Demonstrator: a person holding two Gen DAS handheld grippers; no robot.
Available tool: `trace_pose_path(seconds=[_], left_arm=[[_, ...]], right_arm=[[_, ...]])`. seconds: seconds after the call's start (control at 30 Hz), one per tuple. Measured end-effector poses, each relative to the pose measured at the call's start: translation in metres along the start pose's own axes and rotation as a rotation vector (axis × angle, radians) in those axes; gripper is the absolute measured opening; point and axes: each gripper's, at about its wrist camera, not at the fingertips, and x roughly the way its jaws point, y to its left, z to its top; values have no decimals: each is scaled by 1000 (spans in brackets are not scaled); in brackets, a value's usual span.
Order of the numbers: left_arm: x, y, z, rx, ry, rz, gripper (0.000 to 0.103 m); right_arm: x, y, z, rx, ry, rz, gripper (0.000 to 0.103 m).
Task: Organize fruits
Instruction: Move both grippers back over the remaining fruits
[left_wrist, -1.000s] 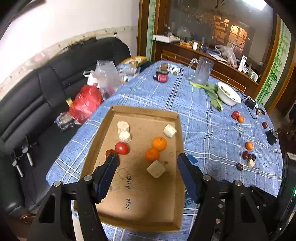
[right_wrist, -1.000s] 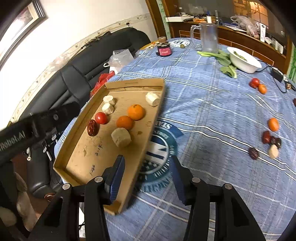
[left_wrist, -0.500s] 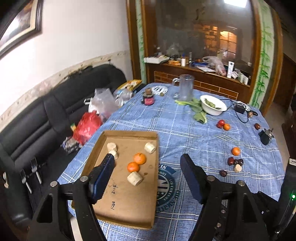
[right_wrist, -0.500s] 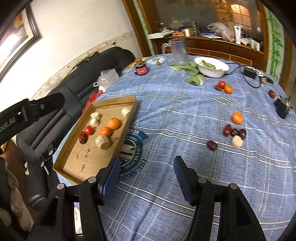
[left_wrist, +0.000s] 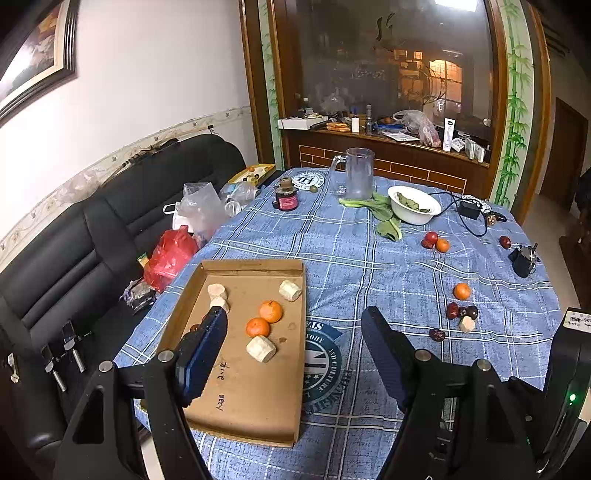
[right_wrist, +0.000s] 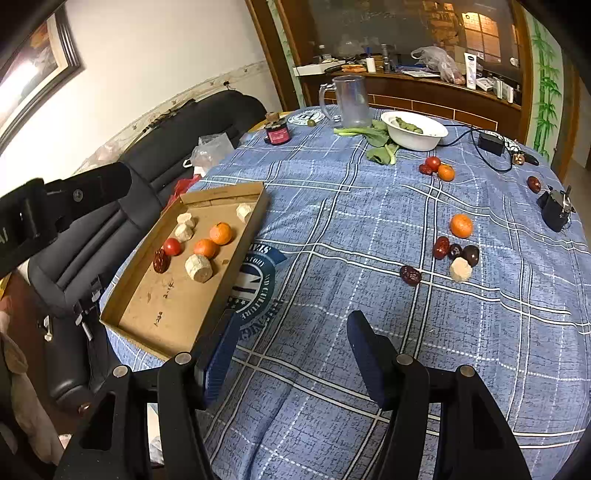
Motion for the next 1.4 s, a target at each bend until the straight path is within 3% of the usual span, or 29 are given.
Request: trace_pose_path(seconds=[0.4,0.9,1.1,1.23,1.4], left_arm=[[11,7,-4,-6,28,1,74],[42,-6,-4,9,88,-44,74],[68,-5,-18,-7,170,-93,74],[94,-14,-34,-15,262,-169,74],[112,-40,-43,20,313,-259,74]], right_arm=[[11,5,-1,-14,25,1,66],[25,-21,-1,60,64,-43,68],[24,-55,-8,119,63,-101,68],[17,-100,-18,209,58,-190,68],[13,-144,-25,318,71,-229,67]])
